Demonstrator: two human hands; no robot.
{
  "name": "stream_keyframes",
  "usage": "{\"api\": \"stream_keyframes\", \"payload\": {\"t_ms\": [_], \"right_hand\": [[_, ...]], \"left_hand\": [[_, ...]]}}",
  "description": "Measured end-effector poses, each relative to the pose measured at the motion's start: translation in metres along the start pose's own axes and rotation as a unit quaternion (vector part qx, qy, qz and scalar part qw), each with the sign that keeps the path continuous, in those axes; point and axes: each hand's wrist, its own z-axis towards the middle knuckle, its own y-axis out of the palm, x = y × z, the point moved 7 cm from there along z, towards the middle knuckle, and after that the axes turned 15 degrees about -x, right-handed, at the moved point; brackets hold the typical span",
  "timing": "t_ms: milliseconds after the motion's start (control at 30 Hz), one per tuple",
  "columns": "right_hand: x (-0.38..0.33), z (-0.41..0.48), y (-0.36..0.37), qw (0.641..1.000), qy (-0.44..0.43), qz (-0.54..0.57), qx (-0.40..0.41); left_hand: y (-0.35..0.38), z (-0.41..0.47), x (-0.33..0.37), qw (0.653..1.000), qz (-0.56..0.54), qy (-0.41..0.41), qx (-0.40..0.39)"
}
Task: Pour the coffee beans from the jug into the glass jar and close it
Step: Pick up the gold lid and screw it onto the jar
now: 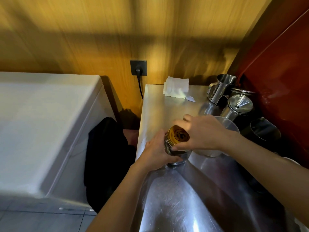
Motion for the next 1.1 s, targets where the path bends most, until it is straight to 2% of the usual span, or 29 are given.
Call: {"api": "stream_keyframes", "payload": {"t_ms": [133, 267, 367, 500, 567, 767, 933, 1100], "right_hand": [[0.006, -0.001, -0.001, 1.000, 0.010, 0.016, -0.001], [-0.002, -0.003, 0.002, 0.997, -0.072, 0.016, -0.027], [-0.008, -0.004, 0.004, 0.993, -0.103, 0.018, -0.045], [-0.012, -0.001, 0.003, 0.993, -0.112, -0.024, -0.010], [-0.013, 0.001, 0.005, 0.994, -0.107, -0.033, 0.008], [-0.012, 0.004, 0.012, 0.996, -0.070, 0.026, 0.047], [-0.013, 0.005, 0.013, 0.996, -0.049, 0.047, 0.057], [-0.011, 0.006, 0.013, 0.995, -0.030, 0.069, 0.068]], "left_hand": [[-0.001, 0.001, 0.000, 1.000, -0.004, -0.001, -0.001], [-0.003, 0.001, 0.001, 0.999, -0.021, 0.007, -0.027], [-0.009, 0.004, 0.003, 0.997, -0.005, 0.013, -0.070], [-0.014, 0.008, 0.007, 0.990, 0.024, 0.019, -0.138], [-0.014, 0.008, 0.007, 0.989, 0.029, 0.015, -0.144], [-0.011, -0.003, 0.010, 0.996, 0.078, 0.026, -0.022], [-0.011, -0.012, 0.018, 0.986, 0.140, 0.043, 0.082], [-0.011, -0.018, 0.021, 0.979, 0.159, 0.031, 0.126]]}}
